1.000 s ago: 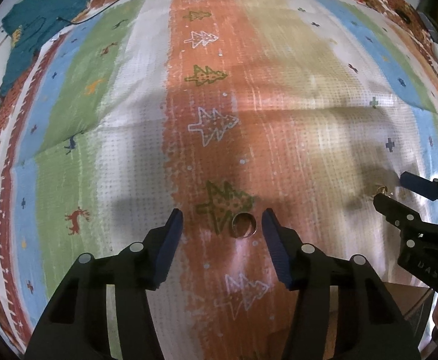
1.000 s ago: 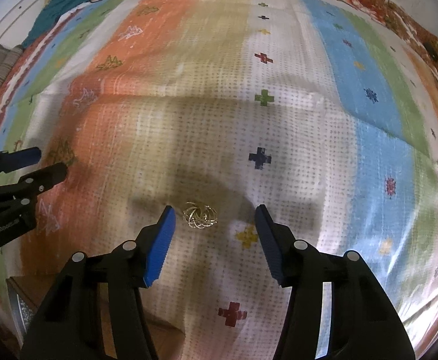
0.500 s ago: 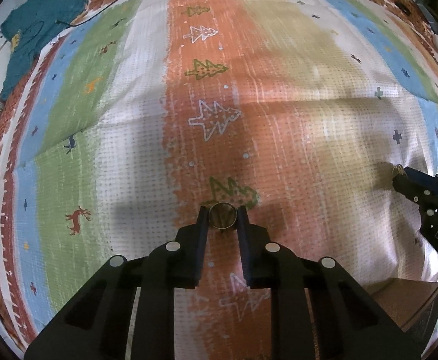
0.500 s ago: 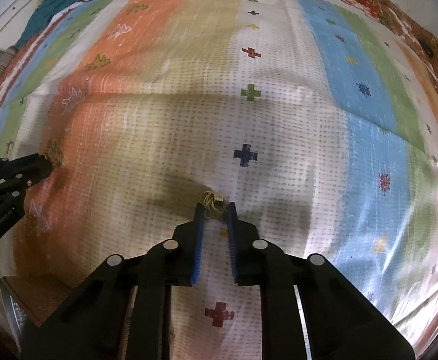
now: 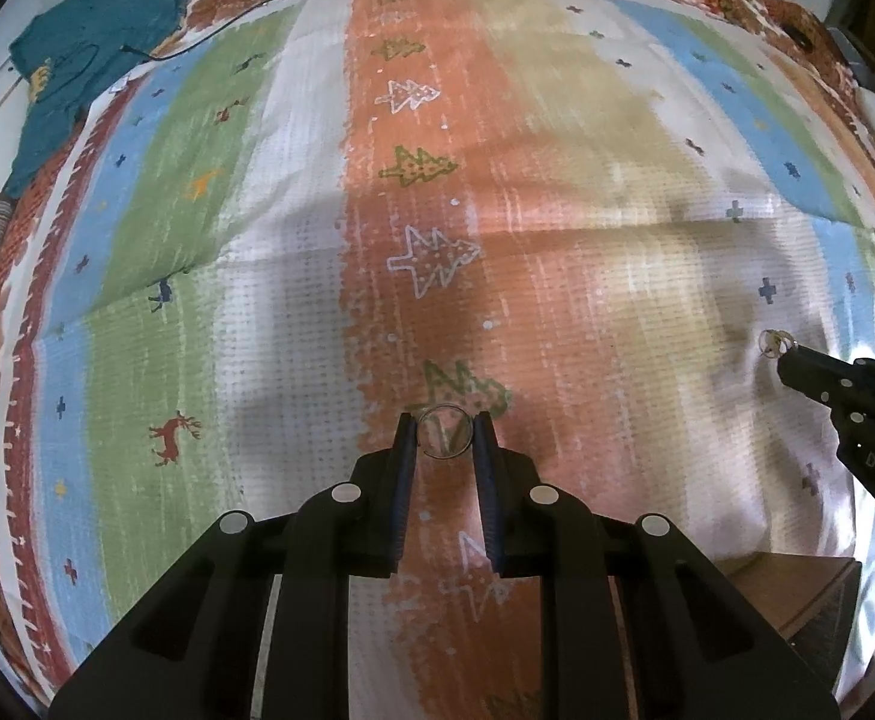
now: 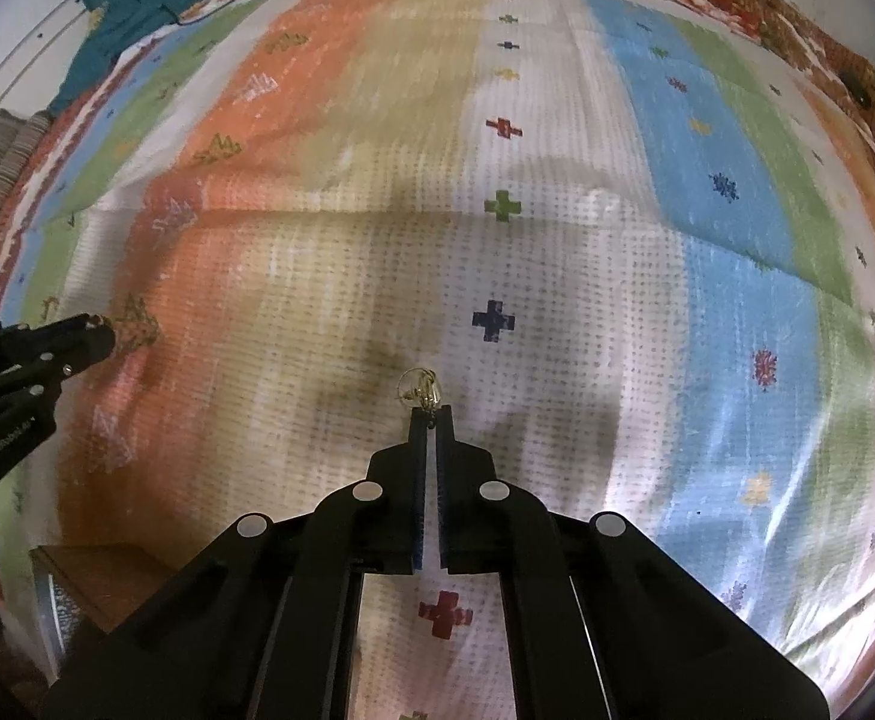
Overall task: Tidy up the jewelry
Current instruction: 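Carry ring and charm over the silver tin and open both grippers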
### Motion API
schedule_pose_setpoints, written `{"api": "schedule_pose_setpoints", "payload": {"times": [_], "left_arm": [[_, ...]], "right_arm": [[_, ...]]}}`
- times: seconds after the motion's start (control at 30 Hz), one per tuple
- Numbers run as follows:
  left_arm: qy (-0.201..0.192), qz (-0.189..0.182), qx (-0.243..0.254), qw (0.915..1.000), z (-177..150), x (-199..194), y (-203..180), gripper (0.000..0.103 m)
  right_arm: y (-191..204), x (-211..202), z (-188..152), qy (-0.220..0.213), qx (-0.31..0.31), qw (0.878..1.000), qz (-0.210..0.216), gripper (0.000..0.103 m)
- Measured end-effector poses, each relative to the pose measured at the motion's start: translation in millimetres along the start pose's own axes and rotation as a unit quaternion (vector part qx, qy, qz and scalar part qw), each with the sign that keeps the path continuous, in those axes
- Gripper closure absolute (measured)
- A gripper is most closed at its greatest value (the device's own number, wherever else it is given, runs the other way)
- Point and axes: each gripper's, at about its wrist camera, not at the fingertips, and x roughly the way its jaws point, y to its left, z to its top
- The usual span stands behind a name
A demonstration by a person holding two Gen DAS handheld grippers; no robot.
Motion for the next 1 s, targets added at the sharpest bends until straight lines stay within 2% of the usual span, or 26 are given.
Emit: {"api": "schedule_pose_setpoints", "payload": {"times": [0.6, 1.0], "left_arm": [[-0.015, -0.007, 0.002, 0.9999, -4.4, -20.6, -6.5, 0.084], [-0.043, -0.019, 0.013, 0.9988, -15.4, -55.6, -14.8, 0.084]], "right_arm": [[13.1, -27.9, -5.7, -0.028, -0.009, 1.000, 0.009, 0.099], [21.5, -45.3, -18.1, -0.044, -0.019, 0.999, -0.001, 0.099]]}}
